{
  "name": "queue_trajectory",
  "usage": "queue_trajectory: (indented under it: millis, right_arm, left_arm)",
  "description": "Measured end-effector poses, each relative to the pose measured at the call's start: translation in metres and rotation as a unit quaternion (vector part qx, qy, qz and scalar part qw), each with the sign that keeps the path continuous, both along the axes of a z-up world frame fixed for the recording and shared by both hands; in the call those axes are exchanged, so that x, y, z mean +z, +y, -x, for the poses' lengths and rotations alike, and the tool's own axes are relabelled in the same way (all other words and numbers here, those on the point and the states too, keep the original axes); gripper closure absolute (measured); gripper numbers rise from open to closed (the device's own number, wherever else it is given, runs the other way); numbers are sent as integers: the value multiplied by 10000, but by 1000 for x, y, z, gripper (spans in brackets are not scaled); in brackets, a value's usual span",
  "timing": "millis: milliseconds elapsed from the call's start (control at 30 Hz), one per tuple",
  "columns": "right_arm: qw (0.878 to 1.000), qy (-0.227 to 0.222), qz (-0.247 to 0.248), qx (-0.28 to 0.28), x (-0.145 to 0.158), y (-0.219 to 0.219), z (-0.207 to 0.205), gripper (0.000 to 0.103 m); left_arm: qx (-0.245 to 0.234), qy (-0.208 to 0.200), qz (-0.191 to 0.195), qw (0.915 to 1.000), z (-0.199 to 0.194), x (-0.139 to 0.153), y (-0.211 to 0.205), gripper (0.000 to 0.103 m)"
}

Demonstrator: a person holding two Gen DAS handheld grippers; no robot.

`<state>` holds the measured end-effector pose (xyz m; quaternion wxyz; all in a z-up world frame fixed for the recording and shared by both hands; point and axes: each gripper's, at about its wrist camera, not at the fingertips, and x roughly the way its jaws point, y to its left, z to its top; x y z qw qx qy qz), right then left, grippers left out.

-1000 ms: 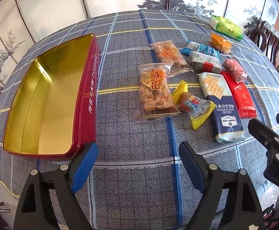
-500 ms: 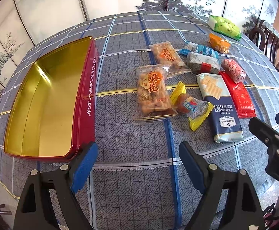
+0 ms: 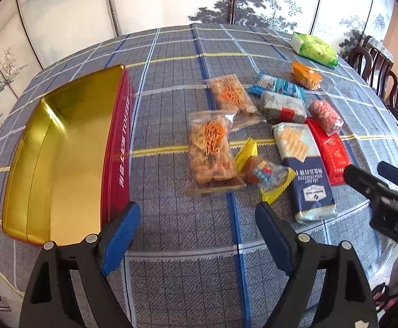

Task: Organize snacks
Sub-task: 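Grasp the pink cake with the right gripper while the left grasps the dough-twist bag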

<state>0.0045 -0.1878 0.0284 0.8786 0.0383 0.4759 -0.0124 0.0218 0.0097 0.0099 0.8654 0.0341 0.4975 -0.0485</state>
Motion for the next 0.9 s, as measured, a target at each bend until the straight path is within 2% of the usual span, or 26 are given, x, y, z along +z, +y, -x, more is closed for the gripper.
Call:
queue_trajectory:
  millis: [300, 400, 533, 633, 733, 900]
  right_arm:
    - [9998, 169, -87, 31, -10, -23, -60, 36]
    - [9998, 184, -50, 99, -14, -22, -78, 39]
    - [9995, 185, 26, 245, -23, -17, -93, 48]
    - [9993, 128, 12, 344, -26, -14, -97, 57]
    - [9991, 36, 71, 407, -24, -11, -95, 70]
    - [9996, -95, 13, 263, -21, -24, -90, 72]
  left_arm:
    - [-173, -55, 136, 9997, -21, 9, -3, 21]
    - [-216, -52, 117, 9997, -28, 9, -5, 22]
    - [-276, -34, 109, 9996, -35, 7, -6, 23]
    - [-308, 1, 87, 9995, -40, 5, -8, 29]
    - [-322, 78, 116, 9994, -46, 3, -9, 37]
    - [-435, 192, 248, 9986, -56, 2, -13, 47]
